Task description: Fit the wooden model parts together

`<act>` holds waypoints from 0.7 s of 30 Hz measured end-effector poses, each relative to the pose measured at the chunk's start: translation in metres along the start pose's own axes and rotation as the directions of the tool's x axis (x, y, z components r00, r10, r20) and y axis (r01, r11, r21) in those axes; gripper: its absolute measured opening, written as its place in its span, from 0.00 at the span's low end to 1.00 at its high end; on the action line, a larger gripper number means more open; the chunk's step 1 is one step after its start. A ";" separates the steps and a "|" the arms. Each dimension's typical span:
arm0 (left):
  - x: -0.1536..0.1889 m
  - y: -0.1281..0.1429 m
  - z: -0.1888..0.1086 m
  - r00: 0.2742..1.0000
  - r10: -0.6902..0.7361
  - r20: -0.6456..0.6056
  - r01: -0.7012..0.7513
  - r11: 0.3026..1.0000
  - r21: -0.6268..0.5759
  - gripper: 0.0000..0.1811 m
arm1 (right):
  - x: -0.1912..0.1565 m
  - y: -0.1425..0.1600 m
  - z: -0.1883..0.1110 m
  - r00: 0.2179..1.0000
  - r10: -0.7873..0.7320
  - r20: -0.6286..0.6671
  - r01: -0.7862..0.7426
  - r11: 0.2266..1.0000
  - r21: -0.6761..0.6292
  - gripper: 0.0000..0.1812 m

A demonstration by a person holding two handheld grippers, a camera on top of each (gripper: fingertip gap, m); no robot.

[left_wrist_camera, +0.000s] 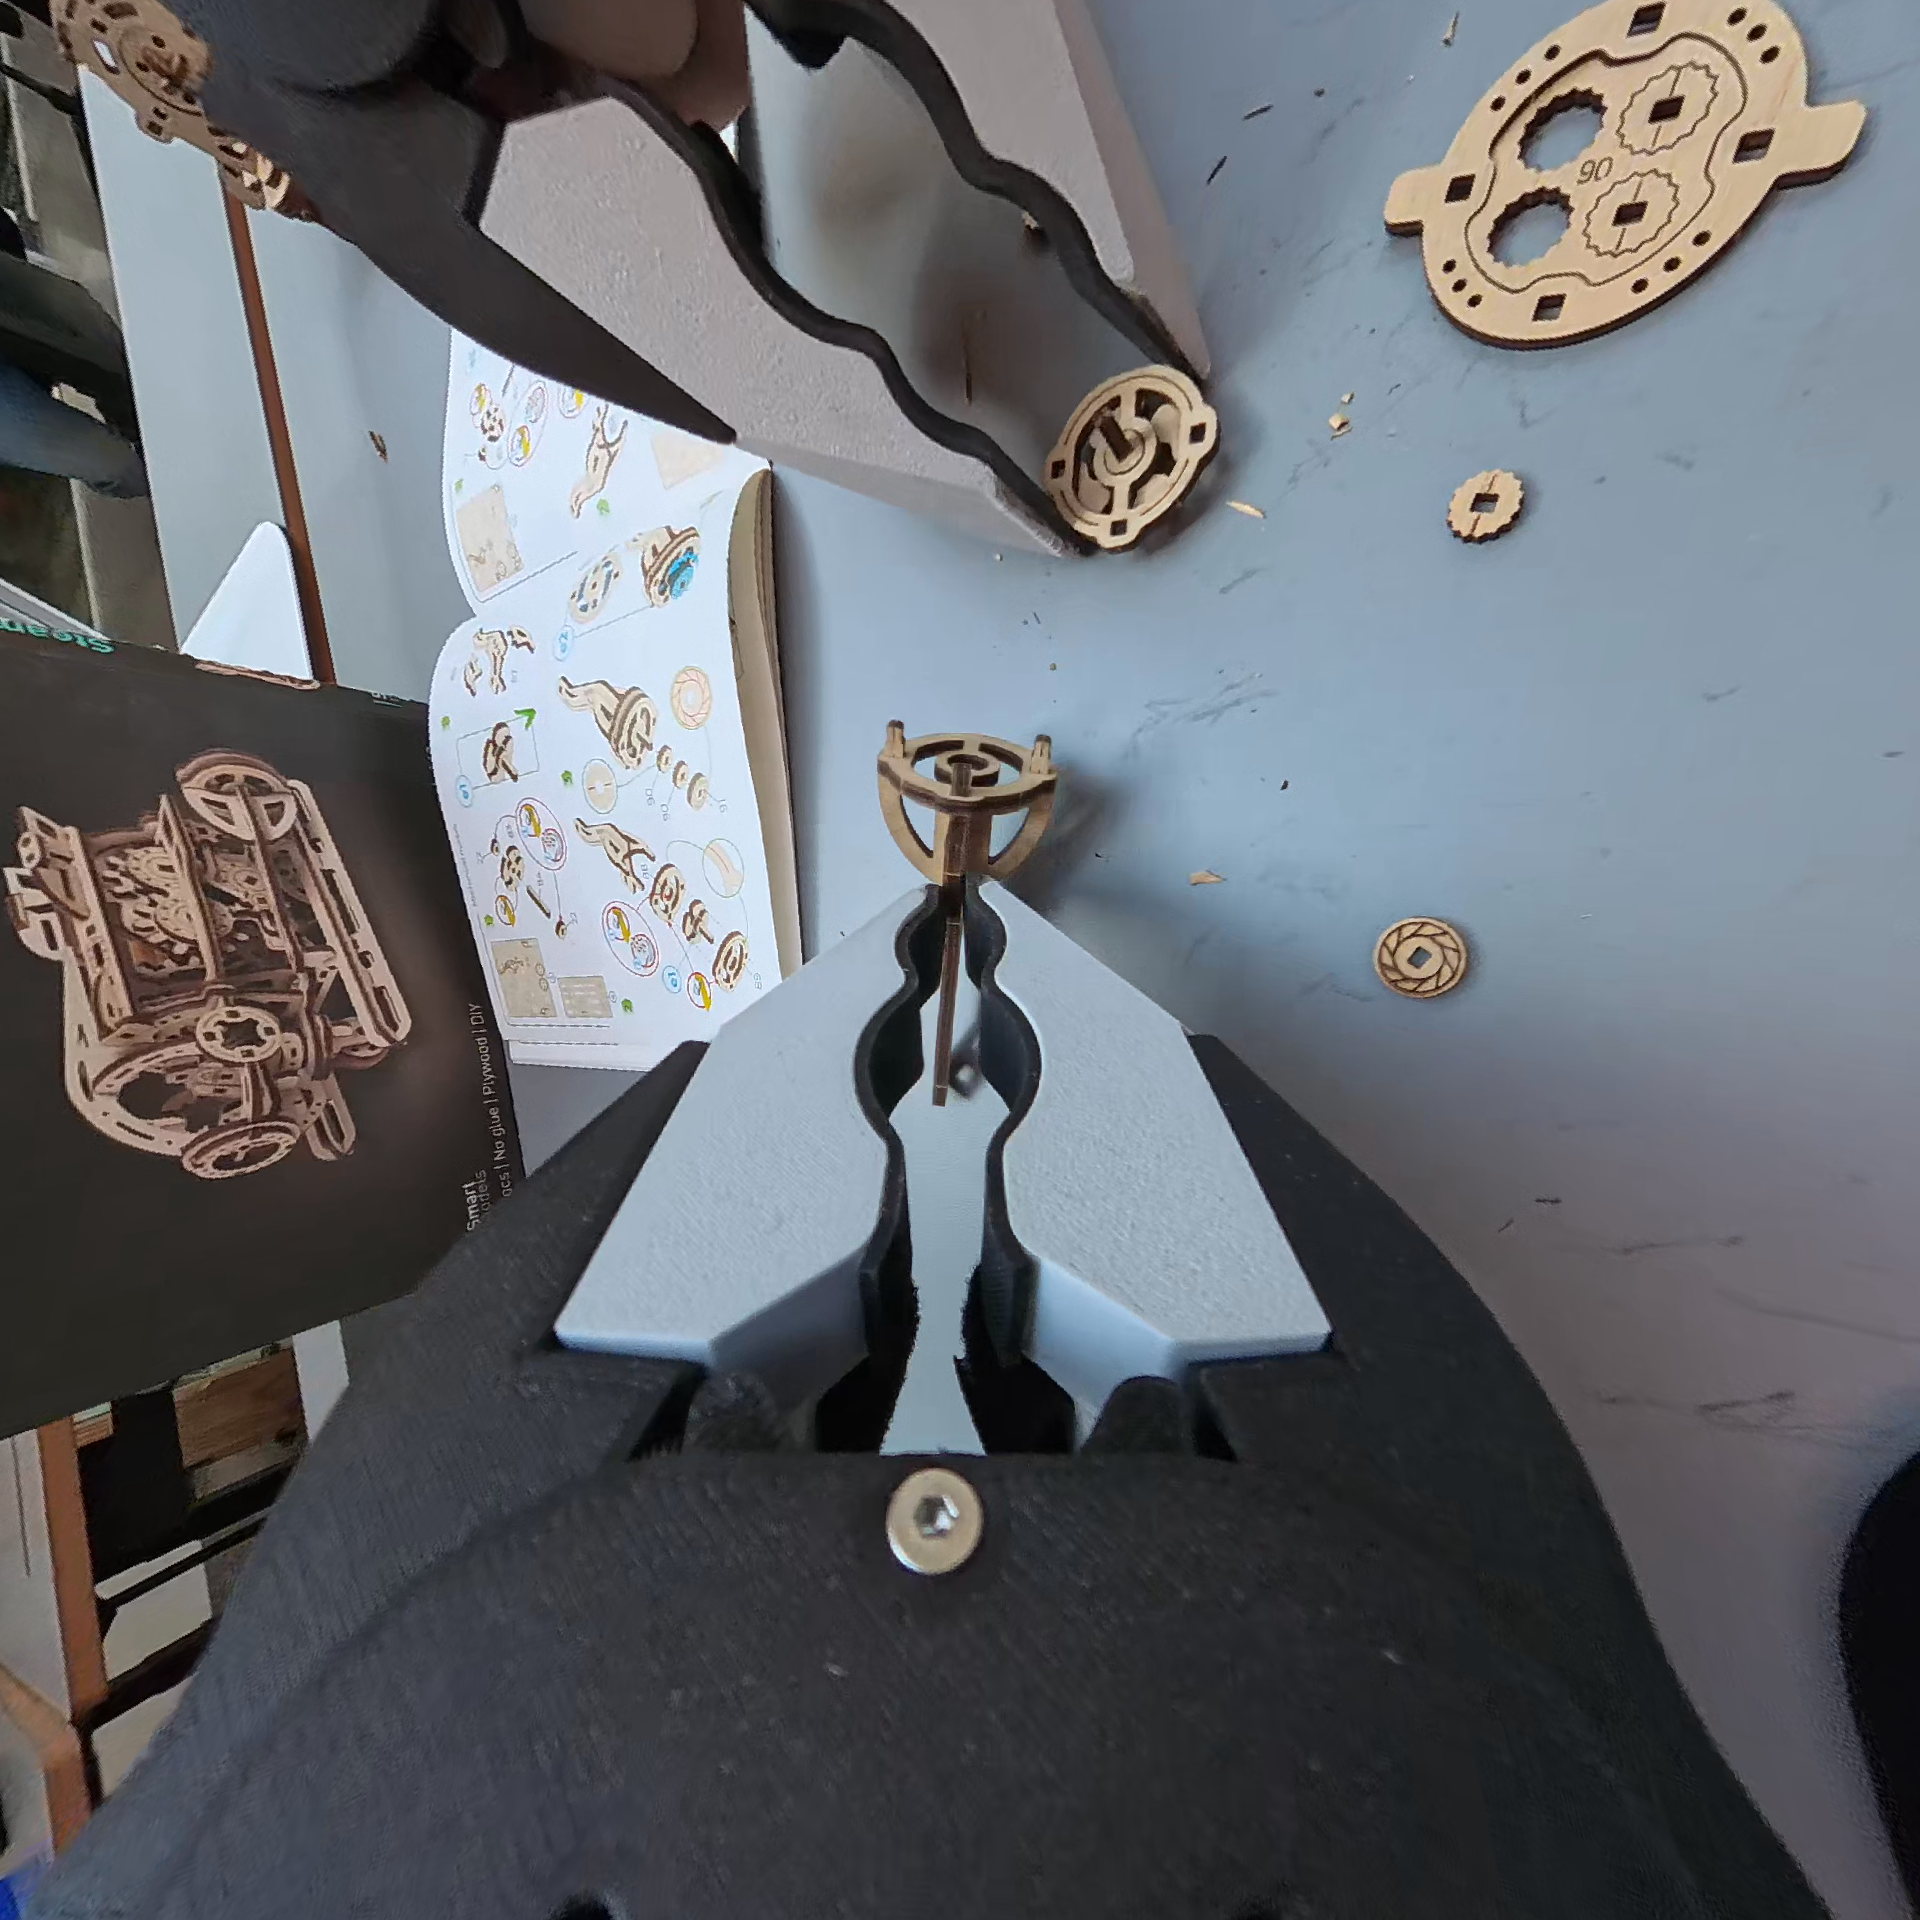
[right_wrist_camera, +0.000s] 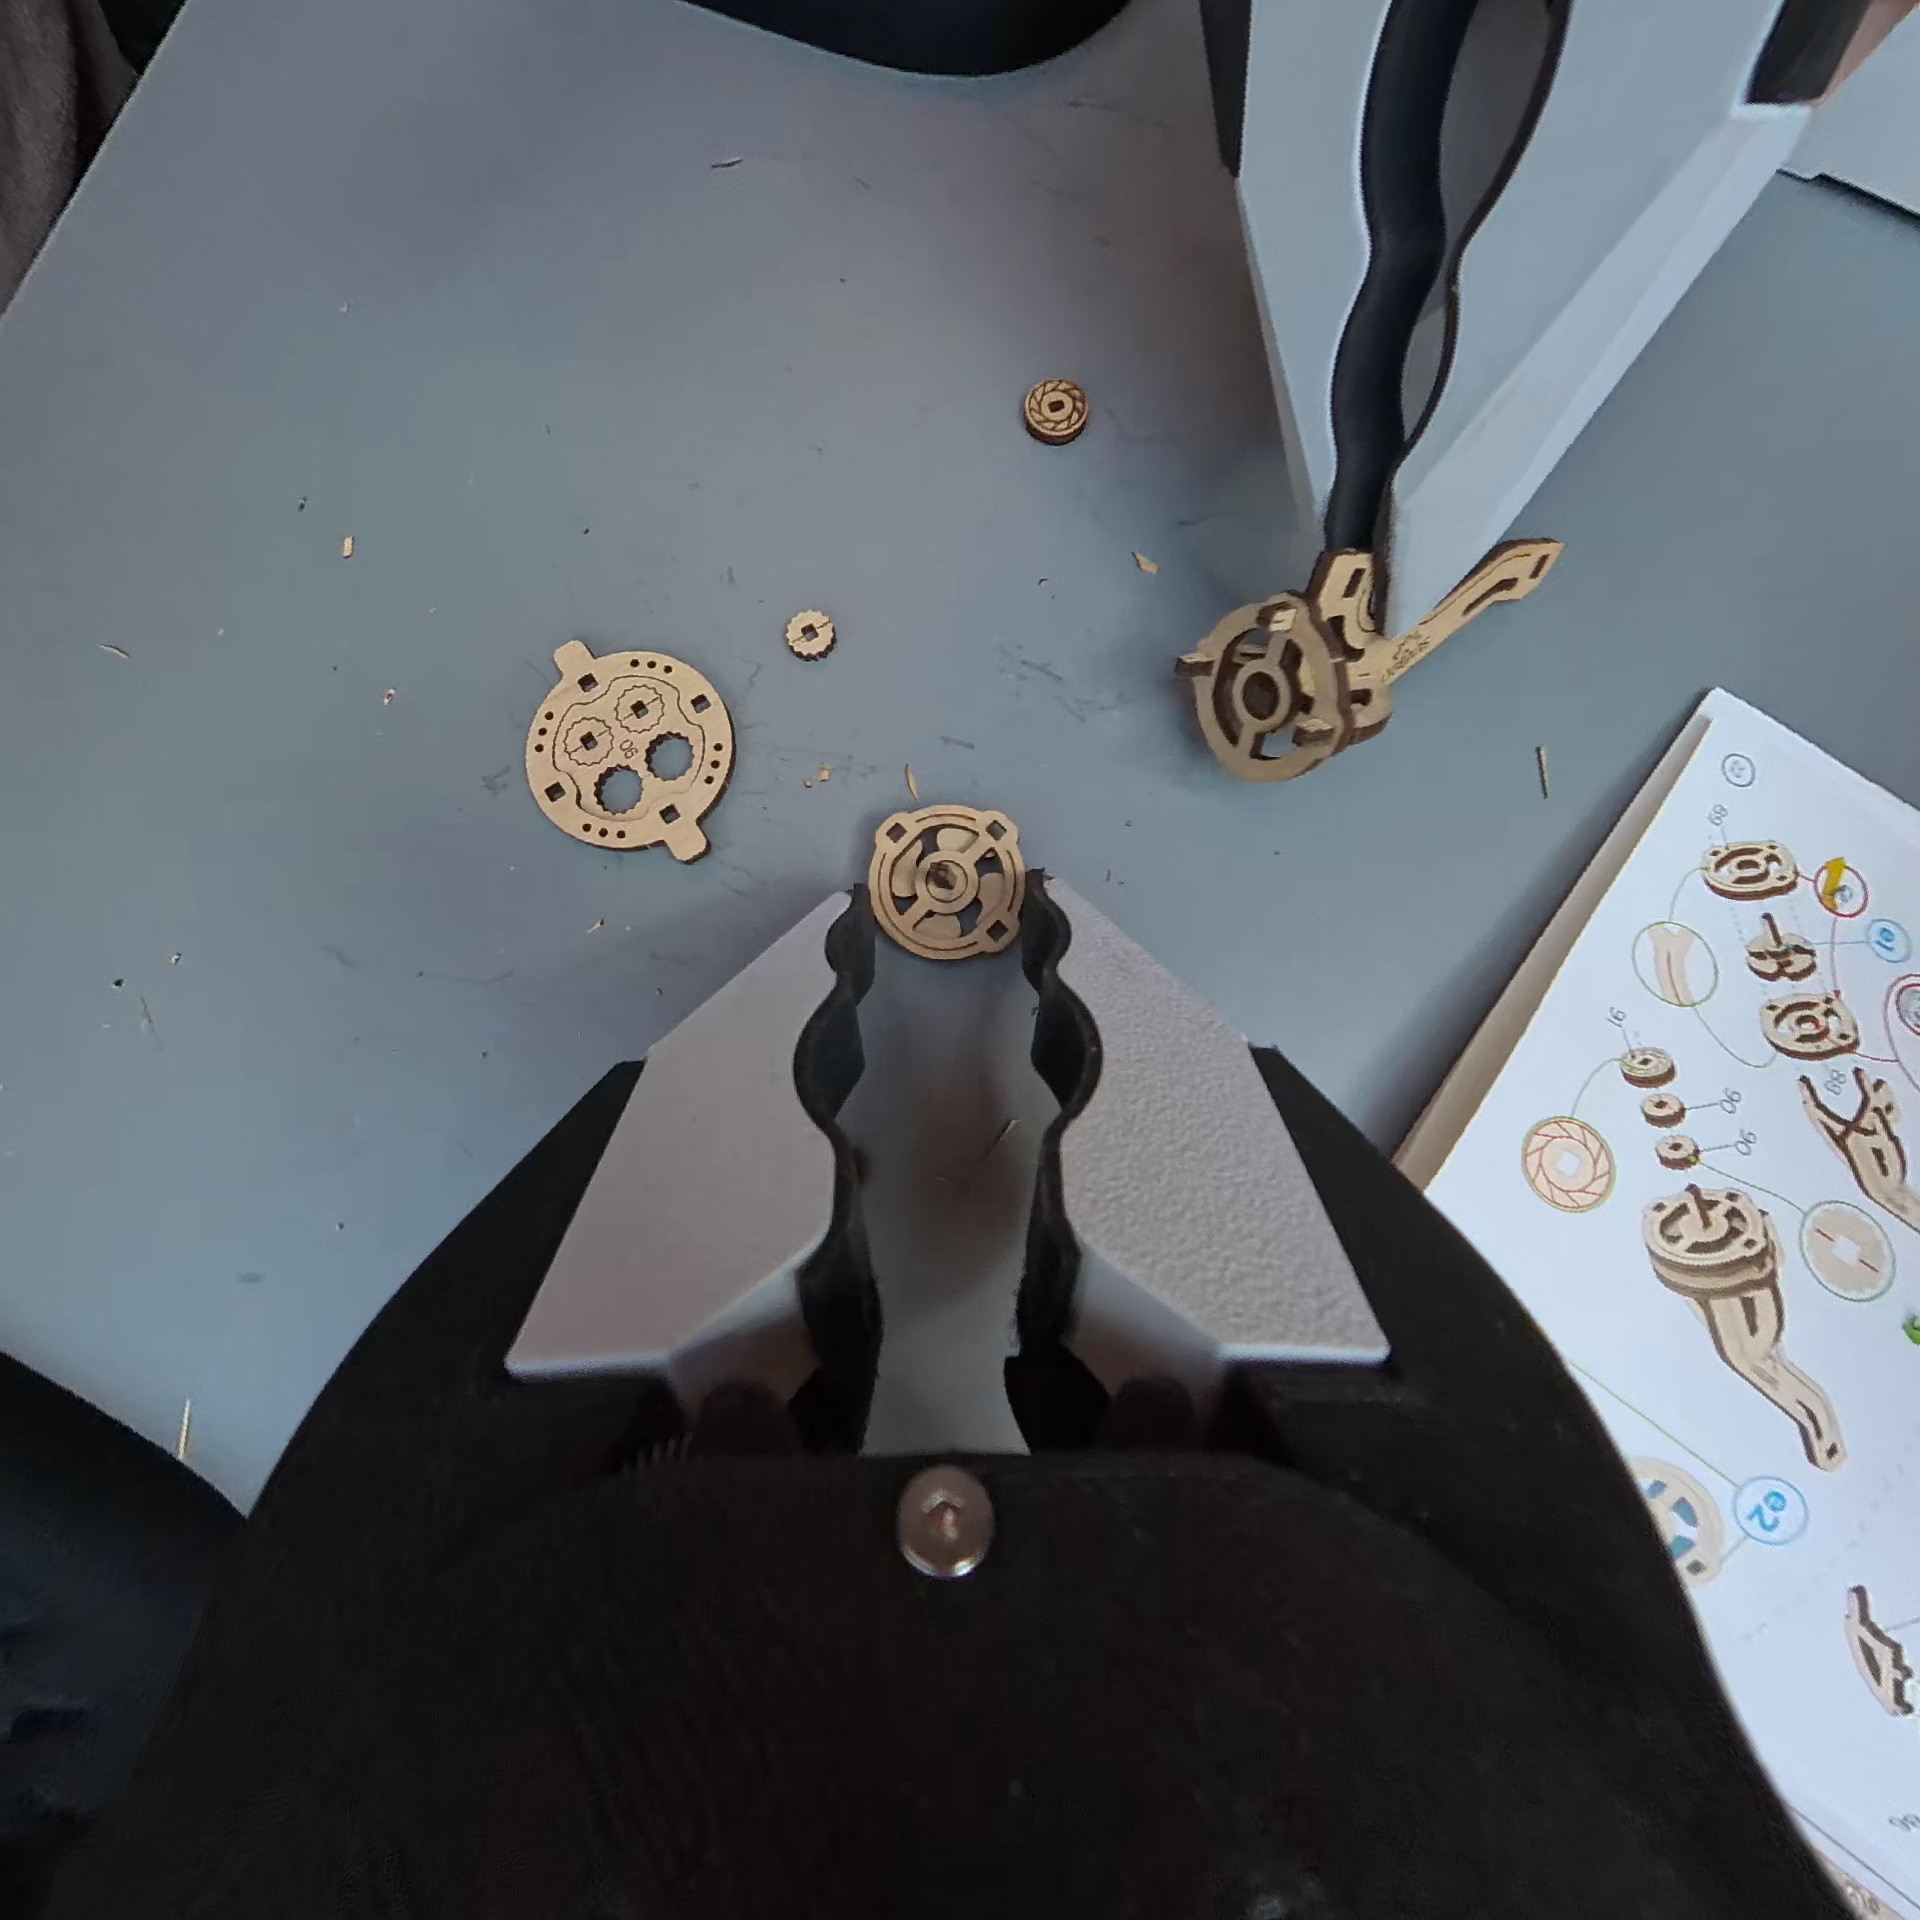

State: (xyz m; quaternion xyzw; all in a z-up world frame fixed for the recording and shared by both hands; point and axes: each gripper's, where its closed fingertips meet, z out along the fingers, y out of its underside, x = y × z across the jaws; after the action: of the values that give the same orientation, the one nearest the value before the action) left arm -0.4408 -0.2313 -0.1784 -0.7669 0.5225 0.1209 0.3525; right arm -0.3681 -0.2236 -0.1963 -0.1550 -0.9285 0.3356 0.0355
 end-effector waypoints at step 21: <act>0.004 -0.013 -0.012 0.977 -0.213 0.020 0.207 0.965 0.163 0.00 | -0.002 -0.007 -0.005 0.938 -0.302 -0.170 0.294 0.953 -0.073 0.15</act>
State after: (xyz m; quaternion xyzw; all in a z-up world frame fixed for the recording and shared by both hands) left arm -0.4300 -0.2394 -0.1661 -0.7848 0.4395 0.0548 0.4334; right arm -0.3670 -0.2265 -0.1883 -0.0429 -0.9418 0.2893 0.1657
